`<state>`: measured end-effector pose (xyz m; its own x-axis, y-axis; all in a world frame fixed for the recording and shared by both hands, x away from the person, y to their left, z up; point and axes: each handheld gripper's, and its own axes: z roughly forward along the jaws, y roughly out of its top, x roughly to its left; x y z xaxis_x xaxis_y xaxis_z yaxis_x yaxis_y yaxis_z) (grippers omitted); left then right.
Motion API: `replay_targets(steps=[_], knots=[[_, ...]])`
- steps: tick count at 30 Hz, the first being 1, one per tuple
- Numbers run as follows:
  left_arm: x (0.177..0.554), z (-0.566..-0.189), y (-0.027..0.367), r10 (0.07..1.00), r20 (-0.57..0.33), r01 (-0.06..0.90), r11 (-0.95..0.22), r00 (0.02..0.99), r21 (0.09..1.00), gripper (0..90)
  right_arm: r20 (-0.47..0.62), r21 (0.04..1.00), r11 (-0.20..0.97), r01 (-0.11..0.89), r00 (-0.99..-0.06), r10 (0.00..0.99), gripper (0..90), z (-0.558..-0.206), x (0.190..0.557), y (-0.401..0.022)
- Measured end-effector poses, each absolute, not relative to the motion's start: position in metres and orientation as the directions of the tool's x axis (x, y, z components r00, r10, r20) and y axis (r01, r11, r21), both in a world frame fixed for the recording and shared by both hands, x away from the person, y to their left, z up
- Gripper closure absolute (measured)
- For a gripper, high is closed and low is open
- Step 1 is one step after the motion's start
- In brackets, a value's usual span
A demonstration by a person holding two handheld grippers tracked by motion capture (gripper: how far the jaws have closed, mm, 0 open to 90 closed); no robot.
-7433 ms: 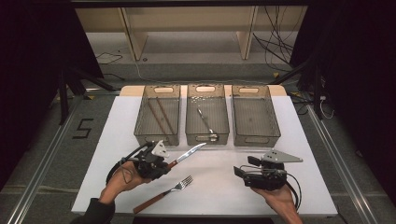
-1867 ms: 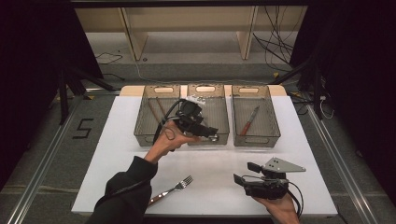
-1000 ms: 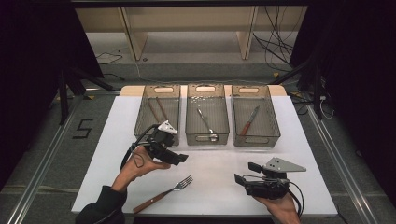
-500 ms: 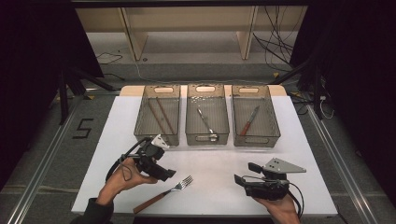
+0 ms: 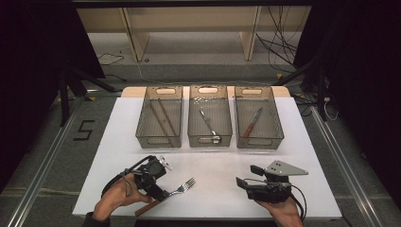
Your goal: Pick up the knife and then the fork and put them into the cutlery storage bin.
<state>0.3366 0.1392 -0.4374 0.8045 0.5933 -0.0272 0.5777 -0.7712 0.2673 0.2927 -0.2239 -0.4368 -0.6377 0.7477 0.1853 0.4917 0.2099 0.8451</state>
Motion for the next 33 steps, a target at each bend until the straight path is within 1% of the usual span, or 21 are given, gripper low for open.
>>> replay_targets(steps=[4, 7, 11, 20, 26, 33], knots=[[0.331, -0.442, 0.136, 0.588, -0.034, 0.576, -0.776, 0.808, 0.256, 31.9, 0.182, 0.846, 0.213, 0.489, -0.640, 0.747, 28.5, -0.437, 0.293, -0.224], [0.329, -0.448, 0.135, 0.580, -0.020, 0.570, -0.793, 0.815, 0.217, 35.4, 0.184, 0.845, 0.210, 0.491, -0.637, 0.749, 28.5, -0.436, 0.293, -0.224], [0.327, -0.452, 0.134, 0.564, -0.026, 0.557, -0.806, 0.825, 0.199, 42.2, 0.181, 0.846, 0.212, 0.489, -0.639, 0.748, 28.5, -0.436, 0.293, -0.224], [0.325, -0.455, 0.135, 0.556, -0.042, 0.552, -0.811, 0.830, 0.193, 58.1, 0.180, 0.846, 0.214, 0.488, -0.640, 0.747, 28.5, -0.436, 0.293, -0.224], [0.323, -0.459, 0.132, 0.539, -0.050, 0.537, -0.821, 0.841, 0.194, 63.6, 0.180, 0.846, 0.213, 0.488, -0.639, 0.748, 28.6, -0.436, 0.293, -0.224], [0.321, -0.461, 0.129, 0.520, -0.021, 0.514, -0.837, 0.854, 0.189, 70.2, 0.179, 0.846, 0.215, 0.488, -0.639, 0.748, 28.6, -0.437, 0.293, -0.224]])
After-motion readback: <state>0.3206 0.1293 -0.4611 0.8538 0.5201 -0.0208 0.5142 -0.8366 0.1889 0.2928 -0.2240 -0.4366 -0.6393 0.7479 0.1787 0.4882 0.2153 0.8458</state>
